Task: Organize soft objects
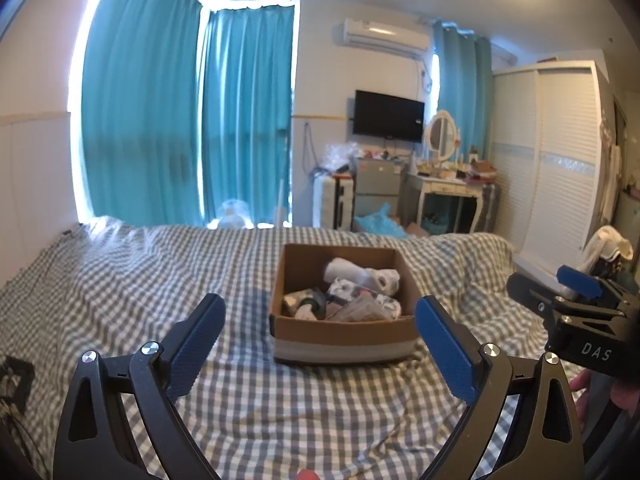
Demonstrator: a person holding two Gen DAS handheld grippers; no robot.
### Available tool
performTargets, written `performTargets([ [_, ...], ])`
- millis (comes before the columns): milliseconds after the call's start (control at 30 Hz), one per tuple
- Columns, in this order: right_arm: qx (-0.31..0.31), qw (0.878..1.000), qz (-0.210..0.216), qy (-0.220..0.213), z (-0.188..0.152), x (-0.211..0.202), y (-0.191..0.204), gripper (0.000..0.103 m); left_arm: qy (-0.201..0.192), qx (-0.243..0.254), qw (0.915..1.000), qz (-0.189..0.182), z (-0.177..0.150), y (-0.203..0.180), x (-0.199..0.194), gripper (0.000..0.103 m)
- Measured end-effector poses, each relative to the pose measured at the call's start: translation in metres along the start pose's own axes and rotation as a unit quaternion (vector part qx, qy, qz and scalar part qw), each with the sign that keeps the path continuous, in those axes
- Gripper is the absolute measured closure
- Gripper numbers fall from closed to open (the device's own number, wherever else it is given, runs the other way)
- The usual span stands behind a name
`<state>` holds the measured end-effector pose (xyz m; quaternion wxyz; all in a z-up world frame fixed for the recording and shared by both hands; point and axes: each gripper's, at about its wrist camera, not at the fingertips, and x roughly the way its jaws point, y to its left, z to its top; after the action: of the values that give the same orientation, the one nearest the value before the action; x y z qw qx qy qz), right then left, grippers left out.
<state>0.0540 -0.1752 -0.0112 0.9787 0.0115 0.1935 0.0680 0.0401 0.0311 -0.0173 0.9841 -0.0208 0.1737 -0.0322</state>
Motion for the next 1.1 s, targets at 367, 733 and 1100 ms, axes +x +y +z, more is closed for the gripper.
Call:
performTargets([
  [367,0.002,1.0,0.001,0.001,-0.0002,-0.0012,0.0013,0.0,0.007,-0.001,1.0,0.003,-0.001,0.0,0.0013,0.005],
  [733,-0.007,1.0,0.0,0.004,-0.0031,-0.0014,0.0053,0.0,0.011,0.001,0.9999,0.01,-0.0018,-0.0005,0.0021,0.005],
  [1100,-0.006,1.0,-0.001,0.006,-0.0038,-0.0007,0.0048,0.0,0.014,0.001,0.9998,0.012,-0.0031,-0.0035,0.0027,0.005],
])
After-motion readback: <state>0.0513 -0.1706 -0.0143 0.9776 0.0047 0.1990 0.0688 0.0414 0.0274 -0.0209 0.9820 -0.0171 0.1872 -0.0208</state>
